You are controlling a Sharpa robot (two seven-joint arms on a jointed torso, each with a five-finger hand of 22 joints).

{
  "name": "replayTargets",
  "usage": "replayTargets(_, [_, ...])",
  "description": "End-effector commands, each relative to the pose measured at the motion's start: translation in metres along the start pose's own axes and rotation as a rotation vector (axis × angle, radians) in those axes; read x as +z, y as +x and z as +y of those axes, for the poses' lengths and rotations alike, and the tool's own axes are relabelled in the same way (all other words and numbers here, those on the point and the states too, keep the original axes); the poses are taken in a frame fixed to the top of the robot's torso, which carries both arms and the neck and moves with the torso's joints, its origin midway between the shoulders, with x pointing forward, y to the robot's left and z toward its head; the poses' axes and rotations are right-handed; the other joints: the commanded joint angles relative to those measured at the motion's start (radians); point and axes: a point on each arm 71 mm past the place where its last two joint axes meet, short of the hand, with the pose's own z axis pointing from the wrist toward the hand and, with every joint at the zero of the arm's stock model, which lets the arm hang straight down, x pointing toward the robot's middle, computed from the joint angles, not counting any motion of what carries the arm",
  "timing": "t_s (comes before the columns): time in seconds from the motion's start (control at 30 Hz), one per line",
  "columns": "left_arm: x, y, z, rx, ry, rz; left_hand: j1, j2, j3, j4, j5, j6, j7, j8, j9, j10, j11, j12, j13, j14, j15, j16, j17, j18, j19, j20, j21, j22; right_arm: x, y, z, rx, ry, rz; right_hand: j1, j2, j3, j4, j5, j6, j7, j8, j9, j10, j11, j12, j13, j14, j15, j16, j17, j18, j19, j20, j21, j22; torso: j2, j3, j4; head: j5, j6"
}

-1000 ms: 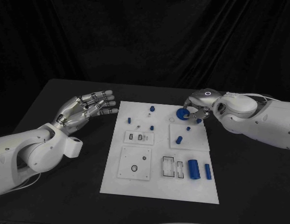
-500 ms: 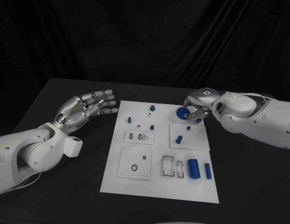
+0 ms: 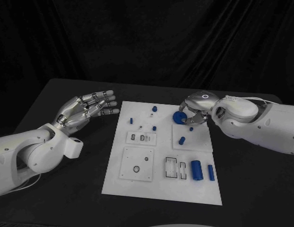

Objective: Assemble the parts on the task board

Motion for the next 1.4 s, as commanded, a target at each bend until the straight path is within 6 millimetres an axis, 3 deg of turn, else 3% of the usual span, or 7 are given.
replayTargets(0.03, [0.000, 0.001, 0.000, -0.010, 0.006, 0.014, 0.009, -0.001, 0.008, 0.000, -0.003, -0.004, -0.001, -0.002, 0.000, -0.007, -0.003, 0.004, 0.001, -0.010, 0.000, -0.001, 0.002, -0.002, -0.006, 0.001, -0.003, -0.001, 0.003, -0.011, 0.012, 0.003, -0.046, -0.061, -0.007, 0.005, 0.005, -0.001, 0.006, 0.005, -0.013, 0.097, 0.163, 0.106, -0.008, 0.004, 0.263, 0.103, -0.005, 0.003, 0.263, -0.004, 0.004, -0.004, 0.005, 0.132, 0.000, -0.0004, -0.0008, 0.002, -0.004])
replayTargets(0.23, [0.001, 0.001, 0.000, -0.010, 0.004, 0.015, 0.009, 0.000, 0.011, -0.001, -0.004, -0.007, -0.001, -0.002, -0.001, -0.010, -0.003, 0.004, 0.002, -0.012, 0.000, -0.001, 0.002, -0.002, -0.007, 0.001, -0.005, -0.001, 0.012, -0.020, 0.030, 0.005, -0.098, -0.081, -0.007, 0.003, 0.006, -0.001, 0.008, 0.004, -0.012, 0.098, 0.165, 0.106, -0.008, 0.004, 0.263, 0.103, -0.005, 0.003, 0.263, -0.005, 0.006, -0.004, 0.007, 0.135, 0.000, -0.0013, -0.0033, 0.004, -0.006])
replayTargets(0.77, [0.004, 0.004, 0.002, -0.016, 0.000, 0.026, 0.008, 0.000, 0.012, -0.002, -0.005, -0.008, -0.001, -0.002, -0.001, -0.011, -0.004, 0.005, 0.002, -0.012, 0.000, -0.001, 0.002, -0.001, -0.007, 0.001, -0.005, -0.002, 0.050, -0.029, 0.063, 0.012, -0.174, -0.053, -0.006, 0.004, 0.014, -0.004, -0.004, -0.005, -0.007, 0.100, 0.172, 0.106, -0.005, 0.004, 0.263, 0.103, -0.001, 0.003, 0.263, -0.005, 0.007, -0.002, 0.007, 0.136, 0.000, -0.0010, 0.0027, -0.006, -0.008])
replayTargets(0.9, [0.005, 0.004, 0.002, -0.017, 0.000, 0.028, 0.008, 0.000, 0.012, -0.002, -0.005, -0.008, -0.001, -0.002, -0.001, -0.011, -0.004, 0.005, 0.002, -0.012, 0.000, -0.001, 0.002, -0.001, -0.007, 0.001, -0.005, -0.002, 0.059, -0.030, 0.067, 0.004, -0.178, -0.042, -0.006, 0.003, 0.017, -0.004, -0.009, -0.012, -0.005, 0.098, 0.173, 0.106, -0.004, 0.004, 0.263, 0.103, 0.000, 0.003, 0.263, -0.004, 0.005, -0.001, 0.003, 0.133, 0.000, -0.0007, 0.0014, -0.006, -0.010])
replayTargets(1.07, [0.006, 0.005, 0.002, -0.019, 0.000, 0.032, 0.008, 0.000, 0.012, -0.002, -0.005, -0.008, -0.001, -0.002, -0.001, -0.011, -0.004, 0.005, 0.002, -0.012, 0.000, -0.001, 0.002, -0.001, -0.007, 0.001, -0.005, -0.002, 0.069, -0.029, 0.069, -0.007, -0.171, -0.023, -0.004, 0.003, 0.023, -0.007, -0.015, -0.022, -0.003, 0.094, 0.174, 0.106, -0.002, 0.004, 0.263, 0.103, 0.003, 0.003, 0.263, -0.002, -0.001, 0.002, -0.006, 0.128, 0.000, -0.0003, 0.0067, -0.012, -0.010])
replayTargets(1.3, [0.006, 0.006, 0.003, -0.020, -0.001, 0.034, 0.008, 0.000, 0.012, -0.002, -0.005, -0.008, -0.001, -0.002, -0.001, -0.011, -0.004, 0.005, 0.002, -0.012, 0.000, -0.001, 0.002, -0.001, -0.007, 0.001, -0.005, -0.002, 0.075, -0.028, 0.067, -0.015, -0.159, -0.011, -0.005, 0.001, 0.030, -0.009, -0.021, -0.037, 0.001, 0.084, 0.173, 0.106, 0.001, 0.004, 0.263, 0.103, 0.008, 0.003, 0.263, 0.001, -0.007, 0.006, -0.016, 0.122, 0.001, -0.0001, 0.0035, -0.006, -0.010])
replayTargets(1.4, [0.006, 0.005, 0.003, -0.020, -0.001, 0.033, 0.008, 0.000, 0.012, -0.002, -0.005, -0.008, -0.001, -0.002, -0.001, -0.011, -0.004, 0.005, 0.002, -0.012, 0.000, -0.001, 0.002, -0.001, -0.007, 0.001, -0.005, -0.002, 0.077, -0.028, 0.066, -0.016, -0.155, -0.010, -0.012, -0.003, 0.040, -0.007, -0.028, -0.059, 0.006, 0.061, 0.168, 0.106, 0.006, 0.004, 0.263, 0.103, 0.013, 0.003, 0.263, 0.003, -0.013, 0.011, -0.025, 0.118, 0.000, -0.0003, 0.0025, -0.006, -0.011])
